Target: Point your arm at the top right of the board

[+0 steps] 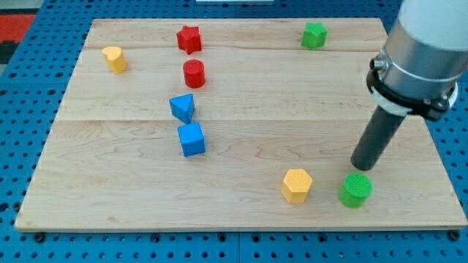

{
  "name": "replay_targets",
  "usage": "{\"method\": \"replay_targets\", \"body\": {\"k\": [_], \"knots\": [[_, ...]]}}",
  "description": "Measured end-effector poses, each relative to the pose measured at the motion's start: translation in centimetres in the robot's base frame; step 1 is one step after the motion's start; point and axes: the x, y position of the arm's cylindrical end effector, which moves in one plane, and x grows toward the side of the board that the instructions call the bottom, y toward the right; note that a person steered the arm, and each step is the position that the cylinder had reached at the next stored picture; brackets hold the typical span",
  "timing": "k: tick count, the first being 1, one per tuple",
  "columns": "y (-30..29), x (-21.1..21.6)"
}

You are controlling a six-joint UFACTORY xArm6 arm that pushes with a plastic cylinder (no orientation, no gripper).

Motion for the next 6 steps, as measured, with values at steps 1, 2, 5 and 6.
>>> {"method": "replay_targets", "body": {"k": [1, 2, 5, 6], "knots": [[4.4, -4.3], [4.8, -13.7], [1.9, -31.9], [-1.9, -28.1]]}}
